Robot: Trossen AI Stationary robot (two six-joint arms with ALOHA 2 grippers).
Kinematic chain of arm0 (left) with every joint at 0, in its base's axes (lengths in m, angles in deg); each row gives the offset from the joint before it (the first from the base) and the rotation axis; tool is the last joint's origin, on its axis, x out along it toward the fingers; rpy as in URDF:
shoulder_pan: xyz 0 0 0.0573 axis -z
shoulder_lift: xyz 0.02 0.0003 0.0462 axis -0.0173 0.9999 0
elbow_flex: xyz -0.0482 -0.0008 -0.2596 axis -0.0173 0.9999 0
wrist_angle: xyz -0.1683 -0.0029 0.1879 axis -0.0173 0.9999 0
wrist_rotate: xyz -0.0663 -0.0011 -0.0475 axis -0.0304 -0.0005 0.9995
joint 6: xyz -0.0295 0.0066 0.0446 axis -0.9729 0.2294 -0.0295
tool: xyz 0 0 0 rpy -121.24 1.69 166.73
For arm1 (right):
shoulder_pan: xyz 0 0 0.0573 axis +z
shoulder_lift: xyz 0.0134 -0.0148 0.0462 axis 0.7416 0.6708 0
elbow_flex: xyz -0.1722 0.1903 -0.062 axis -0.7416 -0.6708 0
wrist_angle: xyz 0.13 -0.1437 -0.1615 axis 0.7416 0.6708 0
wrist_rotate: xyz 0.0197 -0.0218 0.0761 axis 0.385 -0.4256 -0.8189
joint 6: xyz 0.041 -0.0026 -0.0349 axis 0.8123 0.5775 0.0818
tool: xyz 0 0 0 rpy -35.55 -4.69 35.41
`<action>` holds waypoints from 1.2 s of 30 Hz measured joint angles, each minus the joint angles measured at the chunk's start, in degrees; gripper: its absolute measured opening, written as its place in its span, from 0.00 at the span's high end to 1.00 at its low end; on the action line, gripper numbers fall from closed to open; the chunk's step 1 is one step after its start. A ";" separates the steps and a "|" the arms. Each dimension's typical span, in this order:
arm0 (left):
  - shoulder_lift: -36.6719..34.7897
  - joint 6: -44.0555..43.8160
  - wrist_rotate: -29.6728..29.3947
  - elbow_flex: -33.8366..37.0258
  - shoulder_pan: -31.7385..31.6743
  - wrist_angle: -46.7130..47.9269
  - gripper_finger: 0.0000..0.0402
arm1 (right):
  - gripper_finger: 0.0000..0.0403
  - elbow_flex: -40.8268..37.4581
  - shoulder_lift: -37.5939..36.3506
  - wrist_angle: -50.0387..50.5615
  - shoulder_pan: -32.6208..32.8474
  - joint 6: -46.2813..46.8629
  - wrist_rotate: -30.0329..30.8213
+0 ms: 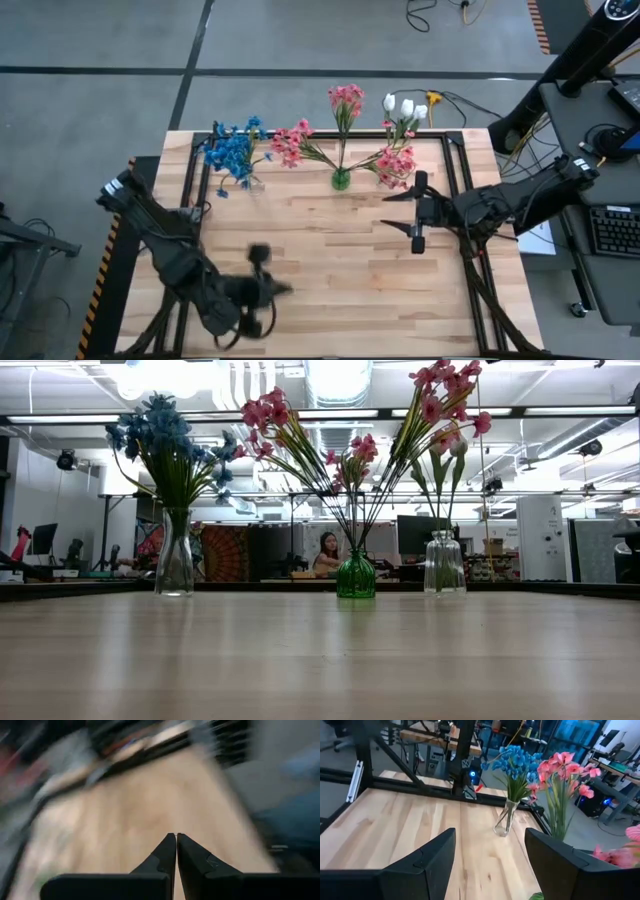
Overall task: Sort flowers into vase by color
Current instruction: Return to Home Position
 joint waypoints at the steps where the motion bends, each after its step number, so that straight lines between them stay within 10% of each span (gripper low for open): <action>1: 0.59 7.12 4.64 -0.01 -0.56 -4.75 1.00 | 0.43 -0.21 -0.04 0.16 0.00 -0.17 -0.86; 6: -0.36 25.04 25.09 3.41 -6.84 -15.46 1.00 | 0.43 -1.17 -0.70 1.40 0.02 0.24 -5.88; 11: -4.83 26.92 33.14 11.63 -17.12 -20.04 1.00 | 0.43 -2.09 -1.76 1.41 0.00 0.33 -5.81; 36: -51.87 22.91 24.48 72.16 -17.44 -60.66 1.00 | 0.43 -15.02 -15.70 -7.07 -0.02 -1.13 -5.33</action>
